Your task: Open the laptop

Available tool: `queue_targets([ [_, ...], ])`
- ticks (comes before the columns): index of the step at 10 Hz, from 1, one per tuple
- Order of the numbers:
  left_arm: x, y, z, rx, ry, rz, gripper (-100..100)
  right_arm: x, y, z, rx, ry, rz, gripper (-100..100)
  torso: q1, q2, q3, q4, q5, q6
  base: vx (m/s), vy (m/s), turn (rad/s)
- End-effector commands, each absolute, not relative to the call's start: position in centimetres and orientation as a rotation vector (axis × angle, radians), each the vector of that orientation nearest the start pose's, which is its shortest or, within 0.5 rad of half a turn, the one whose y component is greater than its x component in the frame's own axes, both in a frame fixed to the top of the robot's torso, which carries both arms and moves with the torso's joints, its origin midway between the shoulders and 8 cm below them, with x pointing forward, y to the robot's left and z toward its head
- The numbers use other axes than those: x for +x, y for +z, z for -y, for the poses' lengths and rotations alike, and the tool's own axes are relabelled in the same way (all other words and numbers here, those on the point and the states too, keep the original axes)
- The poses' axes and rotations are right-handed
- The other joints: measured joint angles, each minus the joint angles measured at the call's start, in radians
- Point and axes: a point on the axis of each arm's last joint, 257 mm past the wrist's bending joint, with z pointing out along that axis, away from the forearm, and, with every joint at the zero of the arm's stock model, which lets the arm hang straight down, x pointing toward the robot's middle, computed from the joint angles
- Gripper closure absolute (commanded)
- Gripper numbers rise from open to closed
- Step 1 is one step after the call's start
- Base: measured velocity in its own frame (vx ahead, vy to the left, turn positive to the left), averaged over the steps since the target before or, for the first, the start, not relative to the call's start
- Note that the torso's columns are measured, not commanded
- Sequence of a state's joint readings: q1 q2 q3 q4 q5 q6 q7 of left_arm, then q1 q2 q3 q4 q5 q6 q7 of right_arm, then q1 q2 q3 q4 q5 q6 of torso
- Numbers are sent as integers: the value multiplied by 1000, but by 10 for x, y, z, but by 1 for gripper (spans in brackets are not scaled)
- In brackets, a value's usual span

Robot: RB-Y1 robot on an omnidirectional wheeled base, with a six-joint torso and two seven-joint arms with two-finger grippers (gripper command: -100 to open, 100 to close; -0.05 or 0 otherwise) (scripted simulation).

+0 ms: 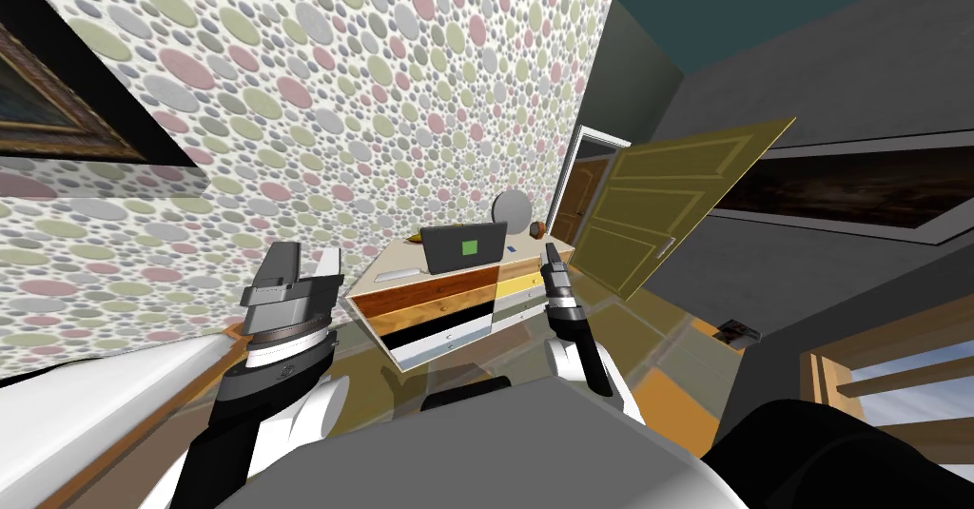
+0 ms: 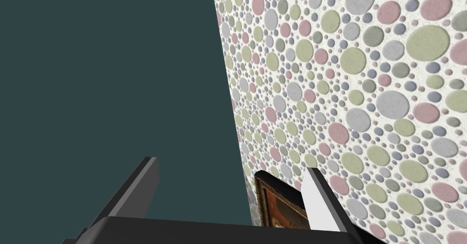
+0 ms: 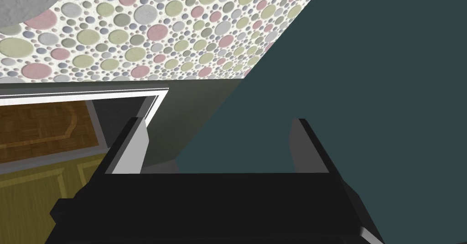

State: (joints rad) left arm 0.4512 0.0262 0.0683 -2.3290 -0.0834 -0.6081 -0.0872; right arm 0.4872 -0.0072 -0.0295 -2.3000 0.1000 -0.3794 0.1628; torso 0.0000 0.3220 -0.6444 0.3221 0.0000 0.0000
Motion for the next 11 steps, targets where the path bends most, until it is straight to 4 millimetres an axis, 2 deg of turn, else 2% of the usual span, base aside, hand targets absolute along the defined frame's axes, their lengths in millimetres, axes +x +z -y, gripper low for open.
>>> queue_targets([
  [1, 314, 79, -272, -386, -1159, -556, 0, 361, 14, 281, 591, 1037, -769, 0, 0, 74, -147, 74, 0, 0, 0, 0, 0],
  [4, 314, 79, -272, -386, -1159, -555, 0, 361, 14, 281, 591, 1037, -769, 0, 0, 296, -590, 295, 0, 0, 0, 0, 0],
  [5, 314, 79, -272, -386, -1159, -555, 0, 361, 10, 283, 571, 1015, -803, -100, 0, 369, -738, 369, 0, 0, 11, 14, 9],
  [7, 314, 79, -272, -387, -1159, -556, 0, 361, 1, 289, 543, 964, -863, -100, 2, 412, -827, 412, 0, 0, 18, 48, 11],
  [11, 314, 79, -272, -387, -1159, -556, 0, 358, -25, 319, 482, 789, -1018, -100, 1, 415, -832, 416, 0, 0, 31, 89, 17],
])
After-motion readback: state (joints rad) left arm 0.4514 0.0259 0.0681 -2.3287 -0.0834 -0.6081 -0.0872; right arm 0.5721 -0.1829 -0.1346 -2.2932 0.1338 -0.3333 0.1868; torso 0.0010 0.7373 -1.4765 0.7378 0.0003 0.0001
